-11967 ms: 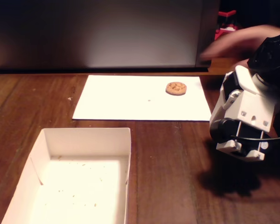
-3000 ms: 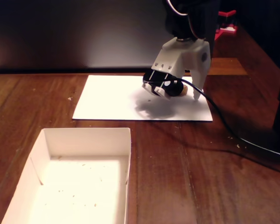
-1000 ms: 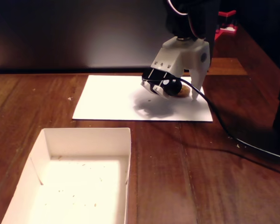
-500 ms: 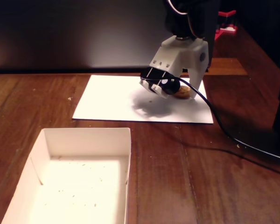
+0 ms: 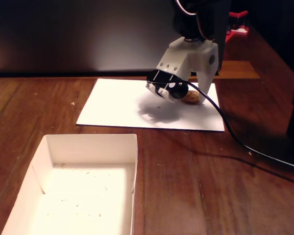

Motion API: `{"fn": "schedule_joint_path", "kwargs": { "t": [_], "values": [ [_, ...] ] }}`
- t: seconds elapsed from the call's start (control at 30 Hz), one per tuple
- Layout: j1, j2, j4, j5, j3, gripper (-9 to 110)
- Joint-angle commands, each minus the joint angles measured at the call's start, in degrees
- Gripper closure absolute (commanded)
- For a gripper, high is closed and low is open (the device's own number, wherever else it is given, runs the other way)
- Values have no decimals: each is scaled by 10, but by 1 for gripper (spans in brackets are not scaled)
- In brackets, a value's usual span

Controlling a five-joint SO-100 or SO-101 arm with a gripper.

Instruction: Grasp a mini cookies block and put it in the white box.

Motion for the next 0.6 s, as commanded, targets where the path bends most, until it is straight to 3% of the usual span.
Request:
{"fn": "schedule_joint_path", "kwargs": {
  "t": [0.0, 0.57],
  "values": [
    [3, 8, -2, 1, -15, 79],
    [-2, 8, -19, -10, -4, 79]
  ]
}}
